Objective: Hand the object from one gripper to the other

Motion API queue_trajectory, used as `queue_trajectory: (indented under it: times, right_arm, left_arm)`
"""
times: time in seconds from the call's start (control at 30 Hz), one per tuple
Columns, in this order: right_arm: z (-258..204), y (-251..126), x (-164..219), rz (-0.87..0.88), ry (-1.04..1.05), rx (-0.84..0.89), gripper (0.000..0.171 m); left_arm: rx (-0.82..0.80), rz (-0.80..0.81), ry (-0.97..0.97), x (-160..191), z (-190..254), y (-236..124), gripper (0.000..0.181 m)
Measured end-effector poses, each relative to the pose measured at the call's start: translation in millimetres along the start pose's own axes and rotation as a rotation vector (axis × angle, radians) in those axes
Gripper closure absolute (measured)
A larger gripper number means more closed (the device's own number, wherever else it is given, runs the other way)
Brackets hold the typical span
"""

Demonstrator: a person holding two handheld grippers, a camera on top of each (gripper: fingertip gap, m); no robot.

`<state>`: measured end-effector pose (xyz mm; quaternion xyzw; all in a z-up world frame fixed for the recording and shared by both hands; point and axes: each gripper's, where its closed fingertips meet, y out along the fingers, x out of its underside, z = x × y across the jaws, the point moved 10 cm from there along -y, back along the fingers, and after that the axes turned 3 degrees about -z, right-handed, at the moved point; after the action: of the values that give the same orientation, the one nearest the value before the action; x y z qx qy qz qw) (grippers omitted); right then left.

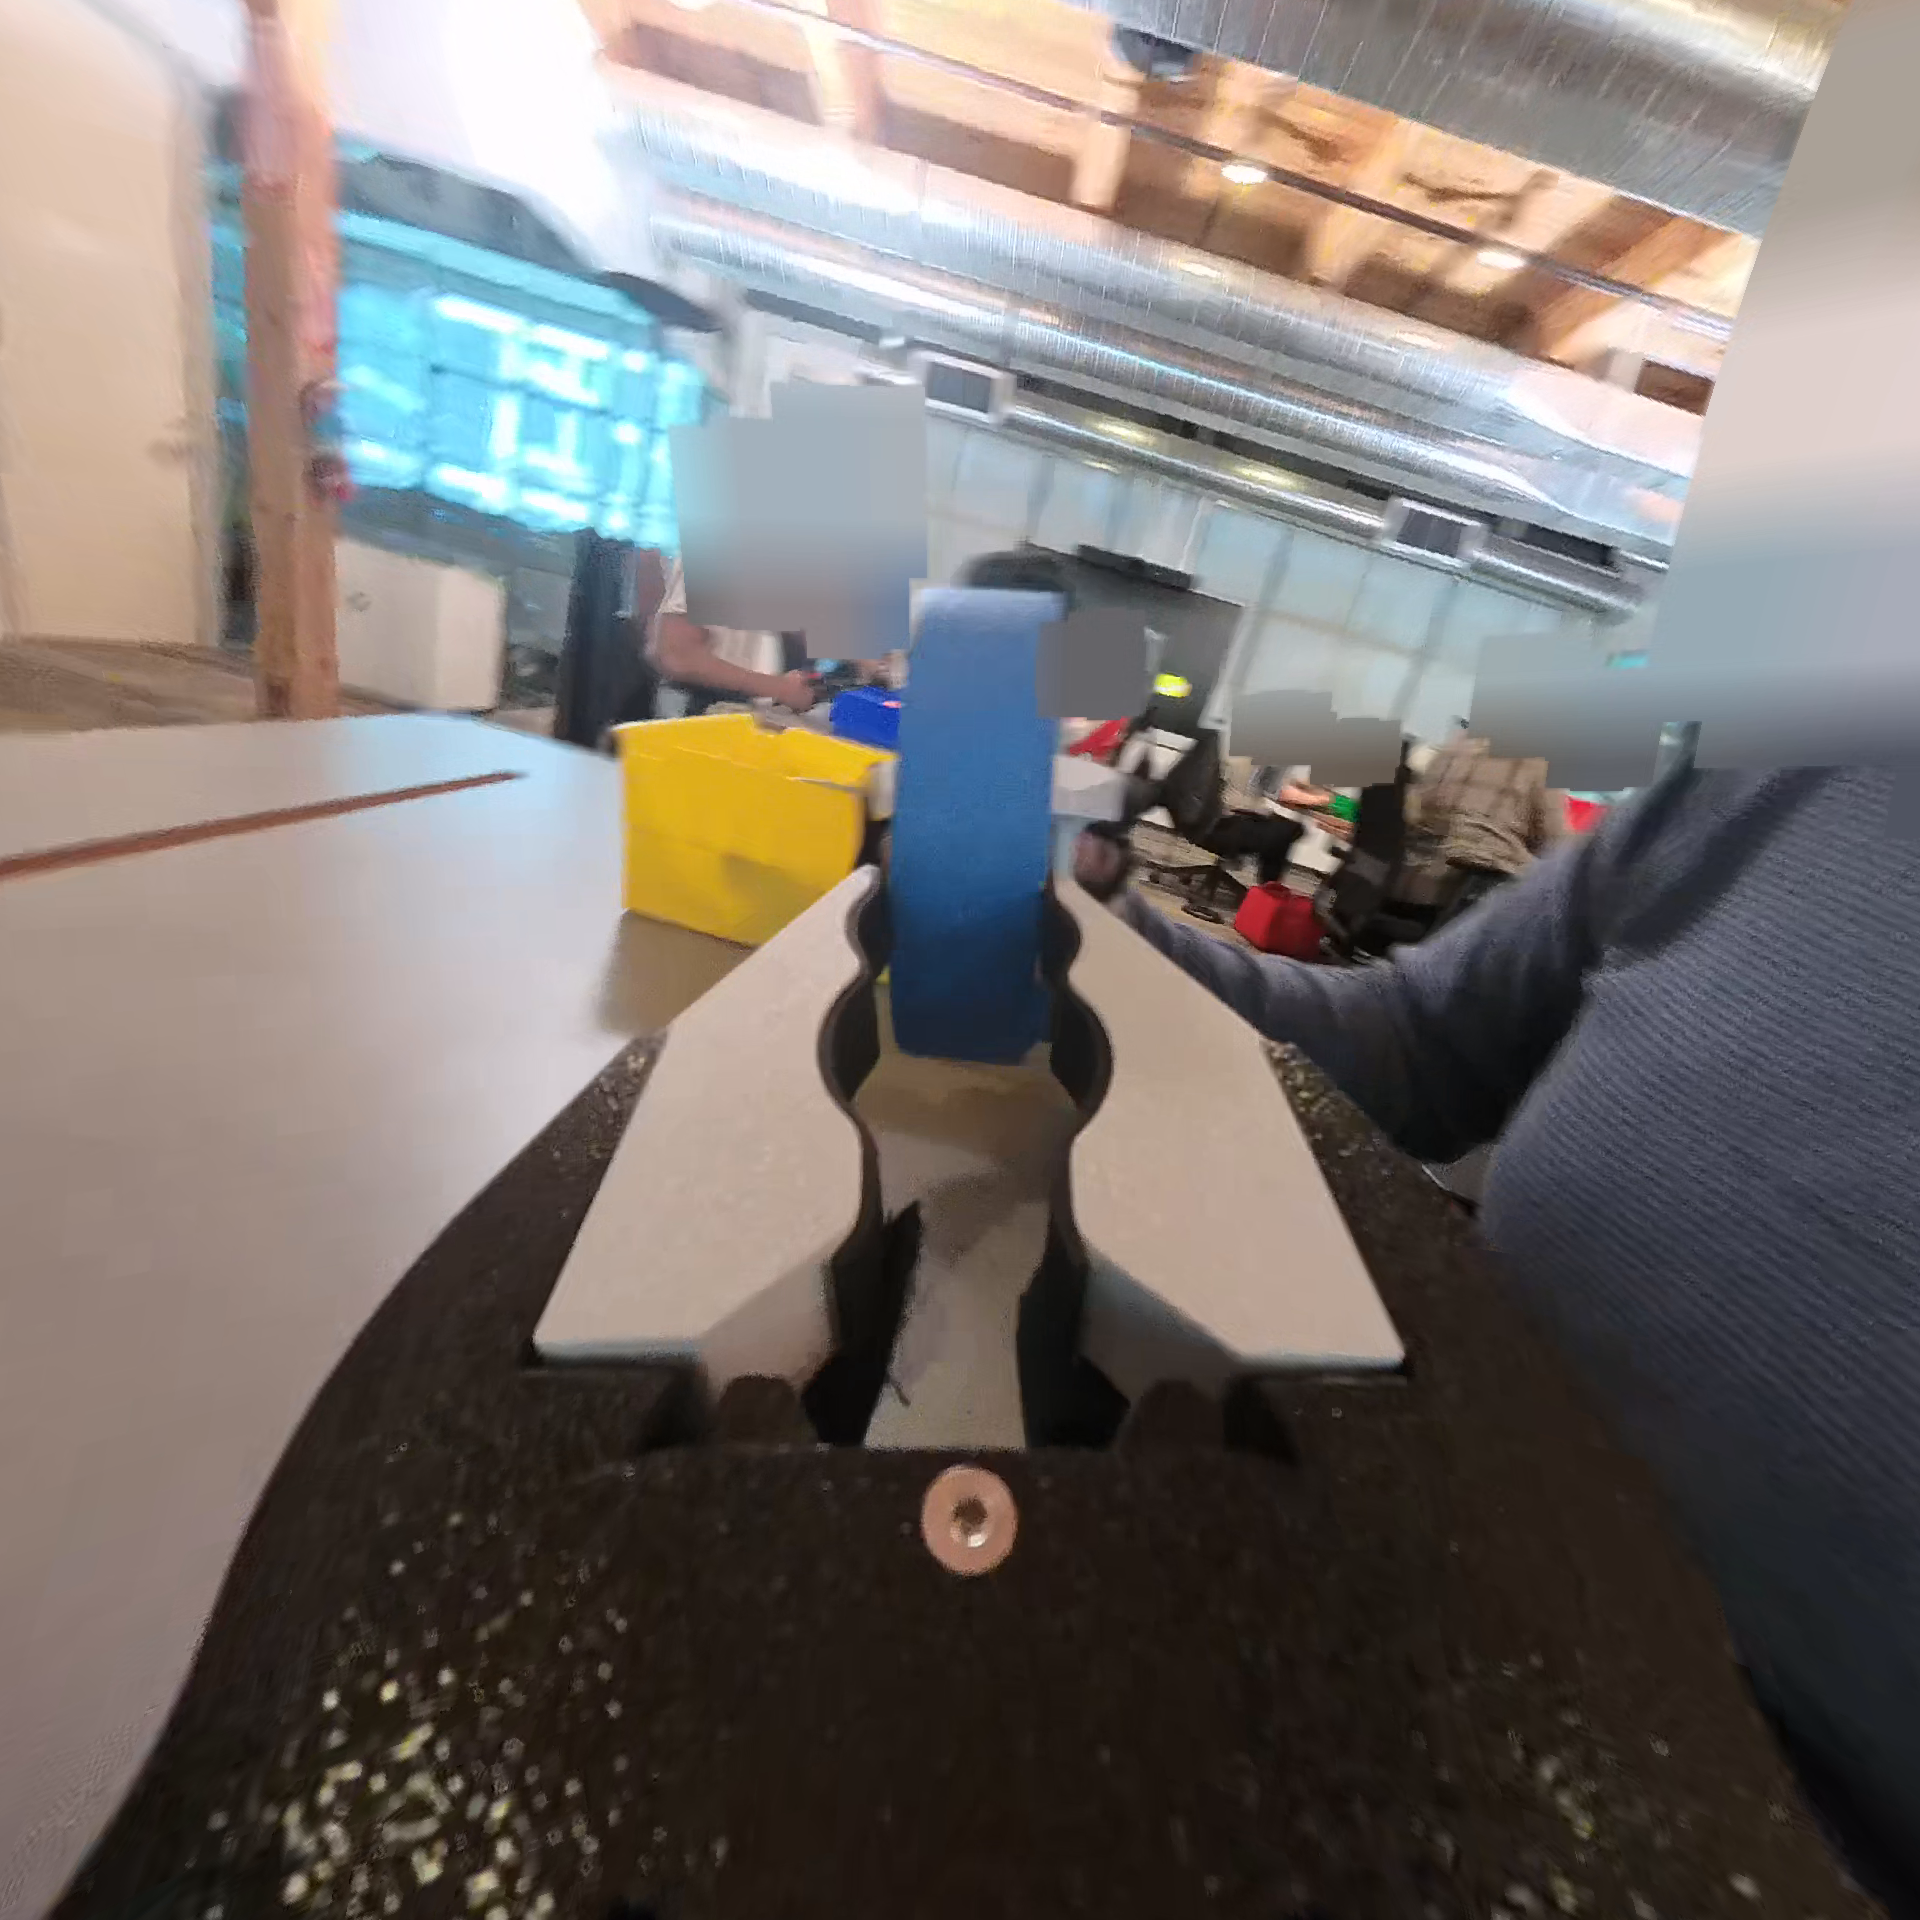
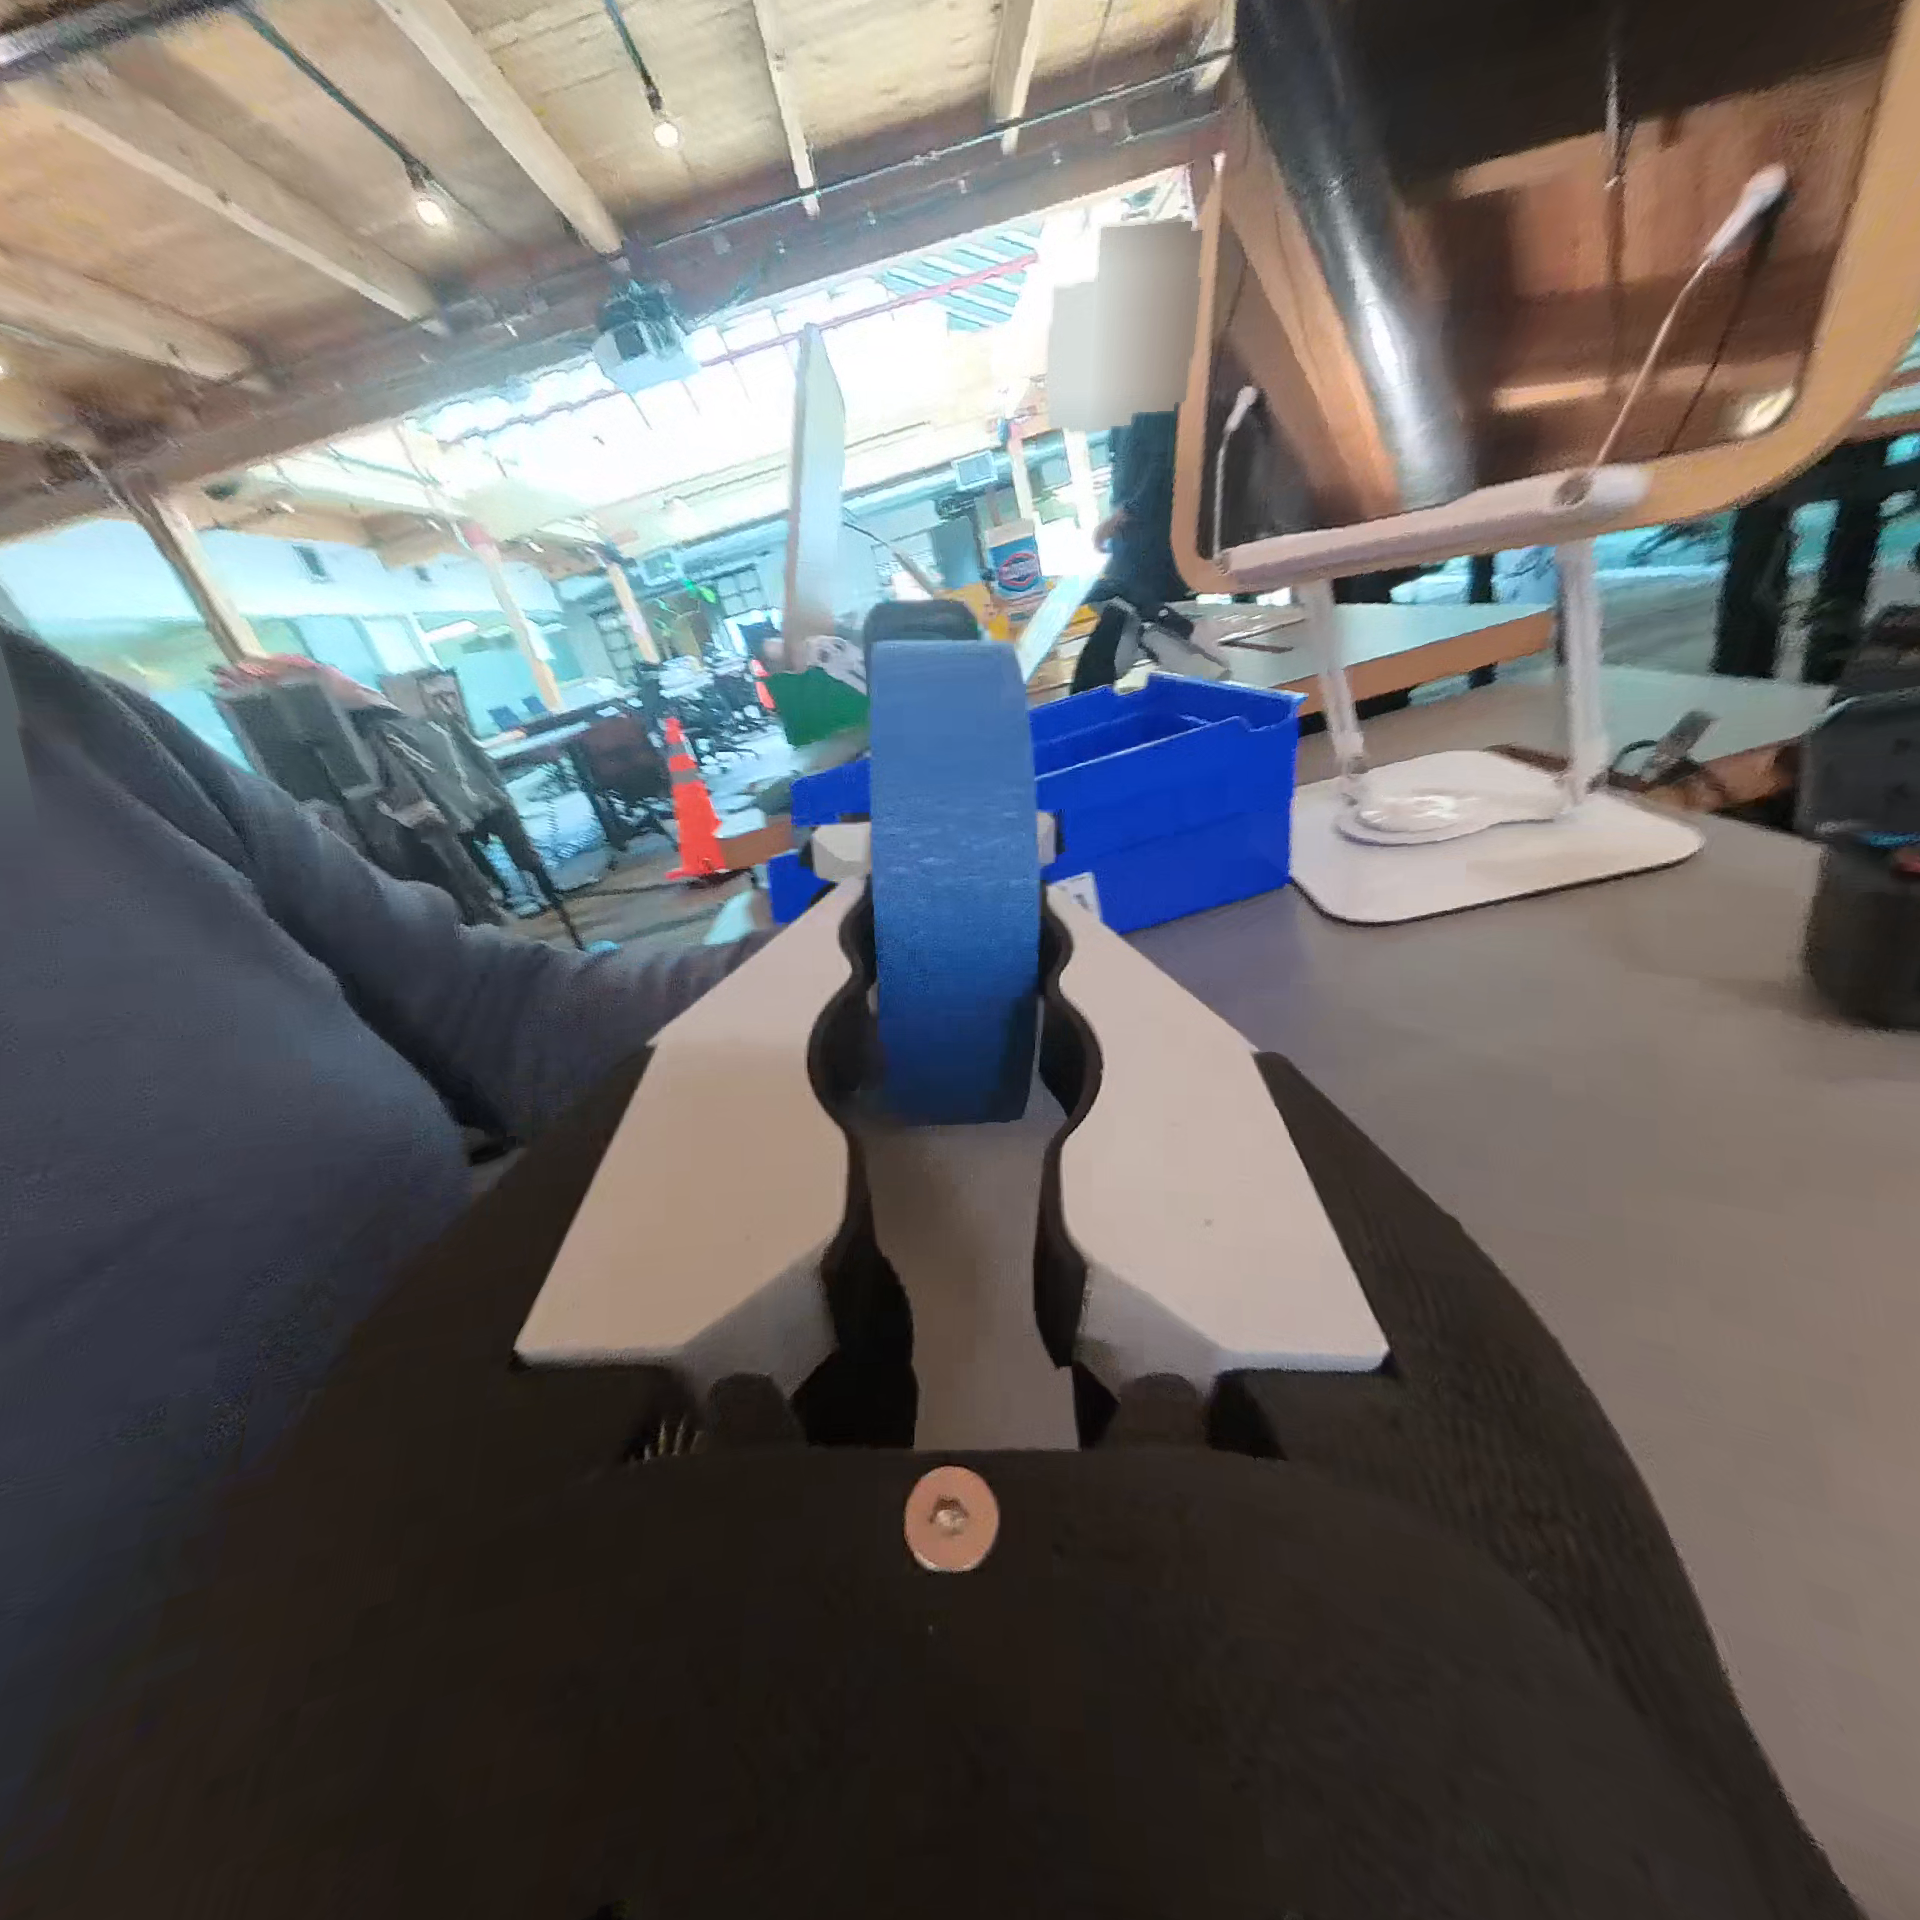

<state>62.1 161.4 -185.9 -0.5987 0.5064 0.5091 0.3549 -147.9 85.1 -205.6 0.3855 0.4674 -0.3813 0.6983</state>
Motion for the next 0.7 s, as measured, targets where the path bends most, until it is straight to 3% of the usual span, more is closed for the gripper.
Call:
queue_trajectory:
  times: [0.1,0.23,0.4,0.53,0.57,0.63,0.7]
  right_arm:
    - [-6,0,-2,-0.058,-0.321,0.214,0.144]
    - [-23,11,7,-0.216,-0.991,0.583,0.144]
    - [-38,33,38,-0.432,-1.864,0.785,0.145]
    - [-38,41,53,-0.525,-2.063,0.74,0.144]
    - [-38,42,54,-0.53,-2.074,0.731,0.144]
    - [-39,42,54,-0.512,-2.09,0.741,0.144]
    - [-41,41,54,-0.489,-2.059,0.728,0.144]
  left_arm:
    - [-0.118,-0.036,-0.158,4,-15,-2,0.14]
    - [-0.039,0.068,-0.453,7,-27,-6,0.107]
    - [0.029,0.127,-0.654,12,-29,-3,0.097]
    - [0.028,0.117,-0.668,14,-26,2,0.108]
    - [0.014,0.123,-0.656,14,-26,2,0.115]
    - [-0.022,0.126,-0.624,14,-26,0,0.148]
    - [-0.009,0.121,-0.61,12,-25,0,0.15]
